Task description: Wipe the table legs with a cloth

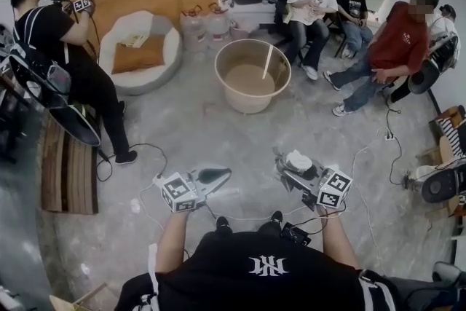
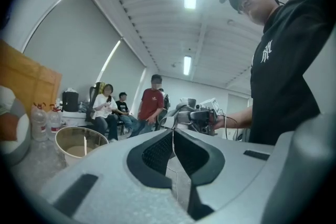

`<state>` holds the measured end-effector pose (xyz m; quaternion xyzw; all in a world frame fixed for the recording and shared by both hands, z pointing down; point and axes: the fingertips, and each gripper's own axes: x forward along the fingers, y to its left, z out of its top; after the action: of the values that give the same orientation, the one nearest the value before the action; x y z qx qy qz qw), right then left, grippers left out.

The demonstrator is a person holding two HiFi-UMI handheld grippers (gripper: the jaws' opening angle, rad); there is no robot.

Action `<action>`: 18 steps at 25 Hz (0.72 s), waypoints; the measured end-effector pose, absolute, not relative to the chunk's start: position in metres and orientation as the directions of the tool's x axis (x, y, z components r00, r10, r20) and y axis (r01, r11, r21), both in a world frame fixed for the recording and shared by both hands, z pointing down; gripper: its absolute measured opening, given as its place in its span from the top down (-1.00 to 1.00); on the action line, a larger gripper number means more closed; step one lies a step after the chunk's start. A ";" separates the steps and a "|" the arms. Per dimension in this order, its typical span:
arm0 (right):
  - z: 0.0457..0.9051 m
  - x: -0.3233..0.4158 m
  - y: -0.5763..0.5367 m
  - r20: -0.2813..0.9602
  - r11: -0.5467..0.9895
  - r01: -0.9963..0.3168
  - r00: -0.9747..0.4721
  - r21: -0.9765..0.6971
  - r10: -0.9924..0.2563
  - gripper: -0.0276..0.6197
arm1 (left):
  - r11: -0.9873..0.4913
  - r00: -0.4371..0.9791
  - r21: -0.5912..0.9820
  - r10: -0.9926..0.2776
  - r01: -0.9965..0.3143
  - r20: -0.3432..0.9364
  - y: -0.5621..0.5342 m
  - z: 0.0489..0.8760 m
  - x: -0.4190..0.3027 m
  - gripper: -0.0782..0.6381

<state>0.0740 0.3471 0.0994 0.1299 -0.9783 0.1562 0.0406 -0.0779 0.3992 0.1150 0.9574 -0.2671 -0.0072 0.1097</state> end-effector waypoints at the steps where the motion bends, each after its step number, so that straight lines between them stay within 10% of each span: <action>1: 0.099 0.075 0.342 0.113 0.922 -0.263 -0.964 -0.285 -0.240 0.45 | -0.824 0.850 0.223 -0.524 -0.521 0.047 0.395 0.117 -0.079 0.76; 18: 0.092 0.282 0.199 0.076 0.913 -0.236 -0.972 -0.333 -0.223 0.45 | -0.707 0.770 0.316 -0.618 -0.633 0.159 0.251 0.085 0.098 0.76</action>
<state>0.2820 0.1993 0.0924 0.1174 -0.9778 0.1725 0.0183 0.0978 0.2509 0.0848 0.9237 -0.3384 0.0209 0.1786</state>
